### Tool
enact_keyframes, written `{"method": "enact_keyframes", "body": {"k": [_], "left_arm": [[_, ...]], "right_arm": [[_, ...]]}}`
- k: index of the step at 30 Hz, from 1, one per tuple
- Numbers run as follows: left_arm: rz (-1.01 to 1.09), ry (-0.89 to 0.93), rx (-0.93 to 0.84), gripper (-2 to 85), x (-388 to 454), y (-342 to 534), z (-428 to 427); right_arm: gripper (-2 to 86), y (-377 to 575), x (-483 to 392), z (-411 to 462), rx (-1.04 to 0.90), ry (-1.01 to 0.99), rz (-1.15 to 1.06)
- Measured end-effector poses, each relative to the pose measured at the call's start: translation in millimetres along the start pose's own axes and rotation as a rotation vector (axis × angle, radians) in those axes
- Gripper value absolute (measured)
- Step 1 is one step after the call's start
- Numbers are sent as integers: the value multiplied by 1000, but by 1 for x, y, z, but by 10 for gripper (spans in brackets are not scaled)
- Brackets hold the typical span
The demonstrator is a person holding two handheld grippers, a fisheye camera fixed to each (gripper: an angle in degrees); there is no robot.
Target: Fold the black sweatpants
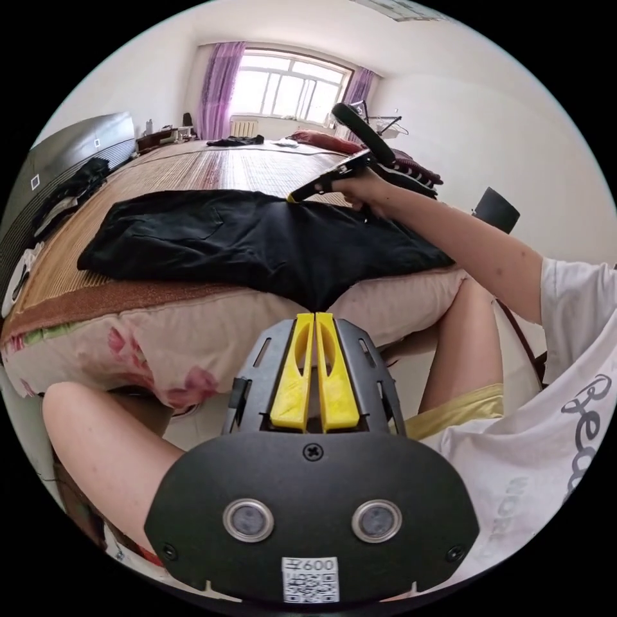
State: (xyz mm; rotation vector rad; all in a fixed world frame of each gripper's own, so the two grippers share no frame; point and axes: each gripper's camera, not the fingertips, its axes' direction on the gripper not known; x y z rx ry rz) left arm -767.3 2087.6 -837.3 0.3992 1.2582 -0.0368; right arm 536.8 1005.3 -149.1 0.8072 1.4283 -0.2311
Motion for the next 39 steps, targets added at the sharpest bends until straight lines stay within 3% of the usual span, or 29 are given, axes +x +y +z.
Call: {"method": "enact_keyframes", "body": {"k": [5, 9, 14, 19, 21, 23, 25, 26, 27, 29, 39], "left_arm": [[48, -41, -30, 5, 13, -2, 28], [-47, 31, -31, 4, -3, 7, 70], [-40, 129, -173, 3, -20, 17, 97], [37, -243, 71, 3, -70, -25, 49], [128, -437, 164, 3, -104, -83, 63], [192, -494, 103, 3, -136, -138, 101], [265, -568, -71, 4, -176, -186, 162], [175, -671, -231, 4, -220, -206, 212], [135, -632, -374, 3, -259, -210, 256], [183, -620, -282, 3, -273, -205, 266], [290, -850, -293, 6, -271, -228, 328]], "right_arm": [[-8, -14, 0, -2, 4, -25, 21], [-5, 5, 14, -24, 105, -134, 94], [-4, 68, 72, -80, 229, -272, 361], [-8, 118, 96, -120, 135, -84, 400], [-8, 125, 103, -120, 65, -123, 361], [-8, 131, 112, -114, -2, -137, 361], [-8, 138, 120, -117, 37, -150, 380], [-8, 143, 126, -117, 51, -165, 416], [-8, 145, 128, -117, 62, -175, 424], [-8, 148, 129, -117, 109, -177, 444], [-9, 92, 112, -101, 79, -81, 350]]}}
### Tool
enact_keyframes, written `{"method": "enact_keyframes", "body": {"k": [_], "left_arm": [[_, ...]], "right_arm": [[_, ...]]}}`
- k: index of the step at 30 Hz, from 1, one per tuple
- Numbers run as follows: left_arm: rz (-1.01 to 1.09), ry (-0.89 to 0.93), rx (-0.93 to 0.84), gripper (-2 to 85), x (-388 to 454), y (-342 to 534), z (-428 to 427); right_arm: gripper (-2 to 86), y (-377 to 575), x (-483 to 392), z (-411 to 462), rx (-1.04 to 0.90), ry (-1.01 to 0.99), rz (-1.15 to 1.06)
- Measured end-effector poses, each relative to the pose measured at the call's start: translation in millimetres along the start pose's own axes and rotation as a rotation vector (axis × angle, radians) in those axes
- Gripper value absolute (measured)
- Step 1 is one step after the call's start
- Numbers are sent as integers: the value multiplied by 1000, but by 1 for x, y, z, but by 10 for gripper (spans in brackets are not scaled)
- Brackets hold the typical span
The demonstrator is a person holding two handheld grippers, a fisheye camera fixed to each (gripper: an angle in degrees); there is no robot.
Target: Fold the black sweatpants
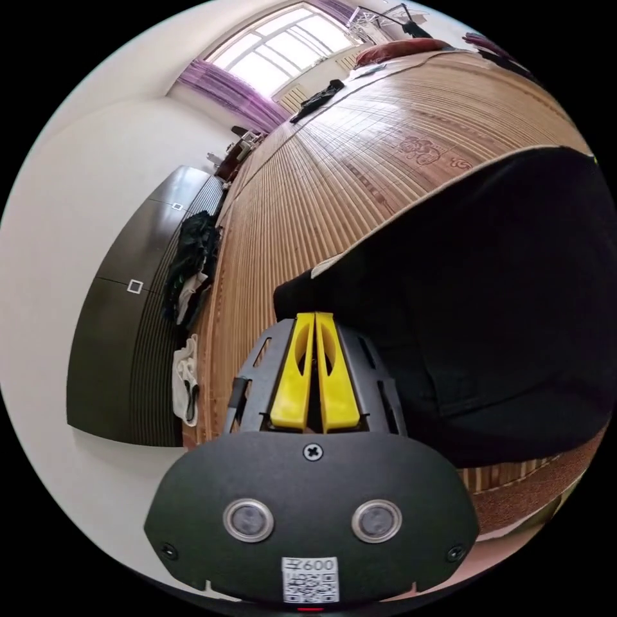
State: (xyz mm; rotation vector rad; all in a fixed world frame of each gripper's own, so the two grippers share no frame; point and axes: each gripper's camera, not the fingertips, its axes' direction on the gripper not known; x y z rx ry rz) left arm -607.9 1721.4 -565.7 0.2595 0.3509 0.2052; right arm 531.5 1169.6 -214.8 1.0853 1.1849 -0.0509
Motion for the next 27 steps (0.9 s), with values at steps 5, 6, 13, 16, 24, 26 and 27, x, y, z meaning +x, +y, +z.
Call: {"method": "enact_keyframes", "body": {"k": [5, 6, 13, 16, 24, 26, 27], "left_arm": [[-94, 1, 203, 8, -26, 5, -58], [-127, 21, 253, 8, -38, 2, -68], [3, 301, 70, 8, -41, -105, -15], [-100, 332, -58, 8, -33, -137, 31], [-251, 363, -66, 8, -60, -155, 38], [-359, 385, 27, 8, -84, -134, 13], [-387, 378, 78, 8, -95, -118, -6]], "right_arm": [[-9, 24, -35, -27, 134, 158, -14], [-9, 25, -38, -29, 139, 166, -11], [-9, 20, -49, 0, -4, 100, 0], [-9, 27, -58, -2, 11, 123, -17], [-9, 42, -69, -4, 31, 143, -31], [-9, 44, -68, -5, 30, 133, -25], [-9, 45, -68, -5, 31, 132, -25]]}}
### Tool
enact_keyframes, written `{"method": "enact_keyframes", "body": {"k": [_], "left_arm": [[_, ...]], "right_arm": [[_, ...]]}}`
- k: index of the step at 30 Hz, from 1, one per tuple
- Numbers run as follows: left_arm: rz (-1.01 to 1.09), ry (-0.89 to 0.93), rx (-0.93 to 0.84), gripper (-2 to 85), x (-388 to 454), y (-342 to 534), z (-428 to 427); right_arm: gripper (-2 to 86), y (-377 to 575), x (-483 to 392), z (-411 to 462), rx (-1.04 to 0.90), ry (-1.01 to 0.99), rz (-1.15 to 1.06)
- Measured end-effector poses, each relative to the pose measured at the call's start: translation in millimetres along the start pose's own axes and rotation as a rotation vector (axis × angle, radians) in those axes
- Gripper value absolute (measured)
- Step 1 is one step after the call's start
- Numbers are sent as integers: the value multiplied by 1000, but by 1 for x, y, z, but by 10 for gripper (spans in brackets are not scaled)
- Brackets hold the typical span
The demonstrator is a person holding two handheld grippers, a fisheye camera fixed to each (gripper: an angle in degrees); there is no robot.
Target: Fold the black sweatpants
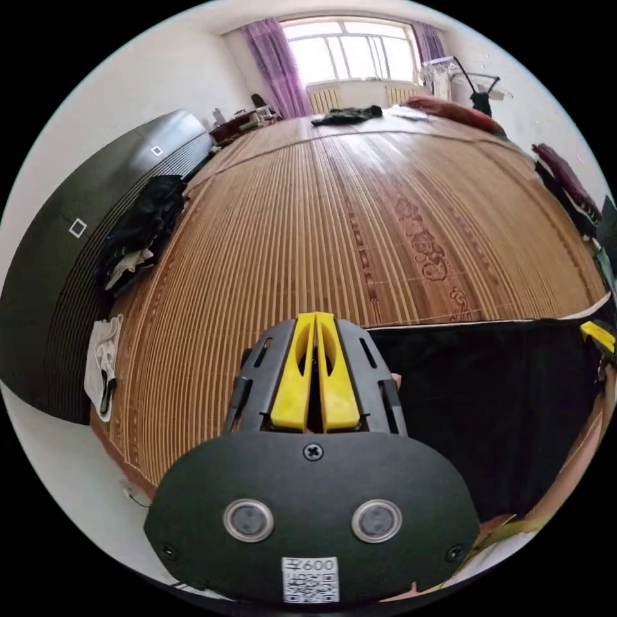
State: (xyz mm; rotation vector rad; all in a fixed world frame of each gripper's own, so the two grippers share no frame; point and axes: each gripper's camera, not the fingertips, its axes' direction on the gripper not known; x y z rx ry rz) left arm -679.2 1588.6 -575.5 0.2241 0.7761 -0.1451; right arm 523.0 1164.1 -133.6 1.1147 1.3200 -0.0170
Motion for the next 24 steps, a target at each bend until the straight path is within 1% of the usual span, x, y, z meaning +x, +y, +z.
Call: {"method": "enact_keyframes", "body": {"k": [1, 2, 4, 5, 7, 8, 9, 10, 11, 12, 13, 14, 15, 16, 18, 19, 21, 22, 24], "left_arm": [[22, 12, 7, 8, -1, 4, -9], [115, 57, -30, 8, 2, 11, -21], [277, 230, -159, 7, 7, 22, -22], [350, 299, -253, 7, 4, 29, -11], [228, 417, -222, 6, -28, 35, -8], [113, 510, -209, 6, -51, 37, -8], [-14, 567, -155, 5, -73, 41, -17], [-84, 576, -95, 5, -84, 46, -26], [-215, 558, 61, 4, -101, 63, -55], [-291, 527, 207, 4, -107, 86, -88], [-290, 511, 263, 3, -105, 96, -103], [-225, 473, 341, 3, -91, 114, -135], [-96, 430, 360, 3, -66, 130, -163], [-10, 414, 352, 3, -51, 137, -176], [359, 367, 286, 4, 20, 172, -211], [424, 345, 267, 5, 35, 181, -215], [507, 191, 140, 6, 73, 201, -209], [525, 161, 109, 7, 78, 202, -203], [579, 18, -14, 7, 84, 198, -173]], "right_arm": [[-9, 2, 0, -1, 2, -2, 1], [-9, 3, 0, -1, 4, -4, 3], [-9, 5, 0, -1, 4, -9, 6], [-9, 7, 0, -2, 5, -15, 3], [-9, 8, 0, -3, 6, -17, 5], [-9, 9, 0, -3, 5, -20, 6], [-9, 10, 0, -3, 5, -20, 7], [-9, 11, 0, -3, 5, -20, 6], [-9, 11, -1, -3, 5, -16, 4], [-9, 12, -2, -3, 5, -13, 2], [-9, 13, -3, -3, 5, -10, 1], [-9, 13, -3, -3, 6, -11, 1], [-9, 14, -2, -3, 6, -13, 2], [-9, 15, -1, -3, 7, -21, 7], [-9, 15, 3, -3, 8, -41, 19], [-9, 16, 5, -3, 8, -52, 27], [-9, 16, 4, -2, 8, -50, 25], [-9, 16, 0, -2, 9, -33, 13], [-9, 16, -7, -1, 5, -3, -5]]}}
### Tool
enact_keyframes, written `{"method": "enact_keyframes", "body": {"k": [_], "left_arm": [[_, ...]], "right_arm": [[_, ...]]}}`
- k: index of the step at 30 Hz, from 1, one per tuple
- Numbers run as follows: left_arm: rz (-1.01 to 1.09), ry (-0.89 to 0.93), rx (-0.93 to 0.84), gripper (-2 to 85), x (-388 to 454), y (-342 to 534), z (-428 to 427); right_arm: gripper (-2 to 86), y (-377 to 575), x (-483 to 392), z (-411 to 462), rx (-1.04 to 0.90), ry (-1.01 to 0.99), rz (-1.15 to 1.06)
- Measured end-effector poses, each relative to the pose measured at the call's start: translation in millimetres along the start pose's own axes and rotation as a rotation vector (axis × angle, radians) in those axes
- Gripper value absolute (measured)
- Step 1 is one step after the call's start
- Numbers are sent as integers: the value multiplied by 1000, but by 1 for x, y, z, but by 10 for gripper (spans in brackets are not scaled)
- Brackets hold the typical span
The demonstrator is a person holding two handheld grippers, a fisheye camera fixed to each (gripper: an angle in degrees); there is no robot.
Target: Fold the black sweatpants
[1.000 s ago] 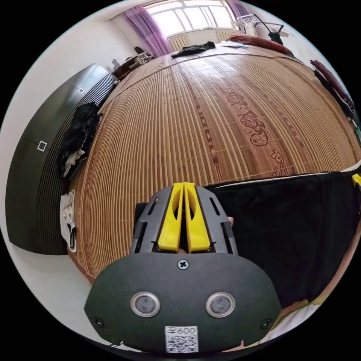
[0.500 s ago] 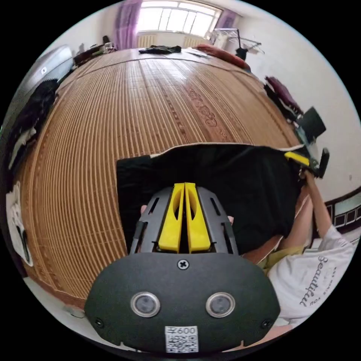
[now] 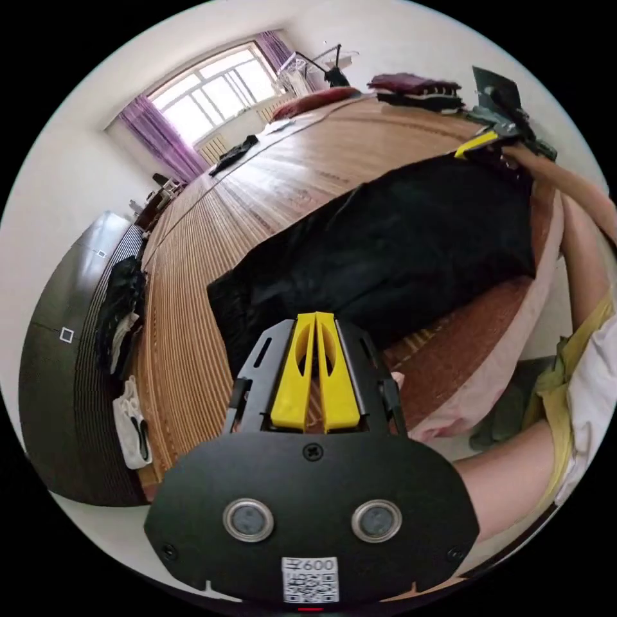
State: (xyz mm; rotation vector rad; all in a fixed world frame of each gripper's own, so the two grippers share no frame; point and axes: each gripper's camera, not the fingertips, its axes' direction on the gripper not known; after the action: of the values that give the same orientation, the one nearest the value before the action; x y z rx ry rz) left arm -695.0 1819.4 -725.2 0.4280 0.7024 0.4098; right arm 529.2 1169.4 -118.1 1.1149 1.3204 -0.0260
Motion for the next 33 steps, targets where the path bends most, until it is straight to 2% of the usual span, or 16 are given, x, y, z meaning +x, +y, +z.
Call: {"method": "enact_keyframes", "body": {"k": [2, 4, 7, 10, 12, 15, 18, 22, 23, 26, 33], "left_arm": [[-29, 65, -25, 8, -17, -10, 8], [-166, 151, -54, 8, -45, -20, 2], [-289, 168, 50, 9, -55, -14, -40], [-273, 180, 119, 17, -27, -1, -81], [-246, 389, 141, 41, 13, 3, -106], [-109, 544, 241, 122, 103, 6, -147], [-3, 493, 243, 143, 199, -2, -177], [17, 340, 267, 110, 259, -8, -198], [-11, 308, 243, 107, 262, -8, -198], [-103, 382, 205, 110, 244, 3, -200], [-307, 371, 203, 60, 198, 42, -219]], "right_arm": [[-9, 0, -11, 1, 0, 45, -29], [-9, 1, -18, 3, 0, 79, -49], [-9, 0, -24, 5, 1, 102, -64], [-9, -1, -17, 6, 1, 74, -46], [-9, -3, -10, 6, 1, 46, -28], [-9, -5, -6, 6, 1, 29, -17], [-9, -7, -12, 8, 2, 63, -39], [-9, -11, -18, 9, 4, 98, -61], [-9, -12, -17, 9, 4, 99, -62], [-9, -16, -13, 10, 6, 95, -59], [-9, -25, 4, 8, 11, 52, -34]]}}
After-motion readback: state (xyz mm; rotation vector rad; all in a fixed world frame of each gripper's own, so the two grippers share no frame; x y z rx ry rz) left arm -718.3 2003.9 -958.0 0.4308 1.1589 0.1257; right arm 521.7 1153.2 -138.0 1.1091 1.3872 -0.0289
